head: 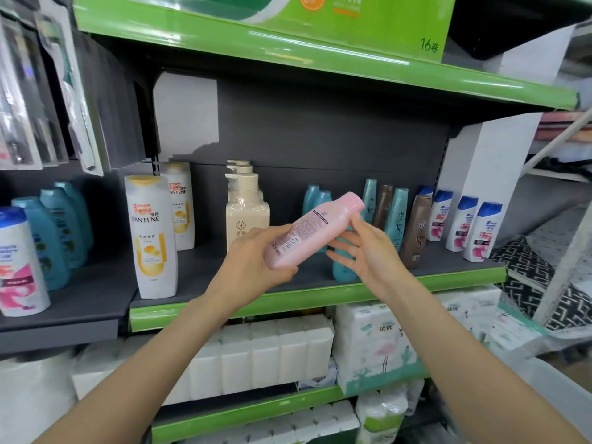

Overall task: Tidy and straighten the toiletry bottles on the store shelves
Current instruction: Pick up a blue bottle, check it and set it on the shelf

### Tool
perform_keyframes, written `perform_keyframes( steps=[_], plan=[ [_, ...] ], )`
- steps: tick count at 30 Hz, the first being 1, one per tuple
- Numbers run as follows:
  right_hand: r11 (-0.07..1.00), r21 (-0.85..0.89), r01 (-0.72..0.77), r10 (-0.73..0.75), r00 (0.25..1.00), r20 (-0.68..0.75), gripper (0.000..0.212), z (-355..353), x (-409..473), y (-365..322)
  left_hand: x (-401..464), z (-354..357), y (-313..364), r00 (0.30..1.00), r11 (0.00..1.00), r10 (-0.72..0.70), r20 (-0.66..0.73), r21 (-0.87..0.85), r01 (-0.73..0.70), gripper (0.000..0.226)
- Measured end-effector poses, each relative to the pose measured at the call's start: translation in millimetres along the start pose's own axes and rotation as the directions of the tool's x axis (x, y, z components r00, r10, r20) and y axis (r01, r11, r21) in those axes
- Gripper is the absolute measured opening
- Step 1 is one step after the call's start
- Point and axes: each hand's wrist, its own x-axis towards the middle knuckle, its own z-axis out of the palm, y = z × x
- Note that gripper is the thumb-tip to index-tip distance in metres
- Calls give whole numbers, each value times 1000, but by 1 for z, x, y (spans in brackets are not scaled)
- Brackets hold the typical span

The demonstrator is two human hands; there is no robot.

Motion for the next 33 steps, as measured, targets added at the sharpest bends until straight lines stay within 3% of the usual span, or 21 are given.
perform_keyframes(
  steps=[3,7,11,17,21,25,29,33],
  plan=[
    [995,-98,28,-30,999,-16,29,3,3,-2,2,-4,-1,991,971,-108,73,-207,121,52],
    [994,-92,65,-67,998,-19,38,4,9,-4,3,-3,1,946,813,-181,268,-500,297,33],
    [990,-104,98,-101,995,-22,45,2,21,-15,11,2,-1,901,737,-229,368,-539,407,30],
    [920,-313,235,-216,972,95,18,-3,41,-34,31,21,-7,882,717,-253,398,-534,447,28],
    [863,-397,312,-289,950,120,15,-9,66,-42,51,38,-10,915,768,-236,327,-514,382,20],
    [809,-470,353,-332,934,131,21,-15,96,-46,77,56,-11,948,876,-215,234,-382,293,23],
    [763,-519,386,-363,919,150,18,-24,126,-46,108,70,-17,974,934,-220,54,-277,226,30],
    [773,-506,382,-368,920,132,13,-34,150,-45,132,81,-15,984,957,-175,-34,-240,161,31]
  ],
)
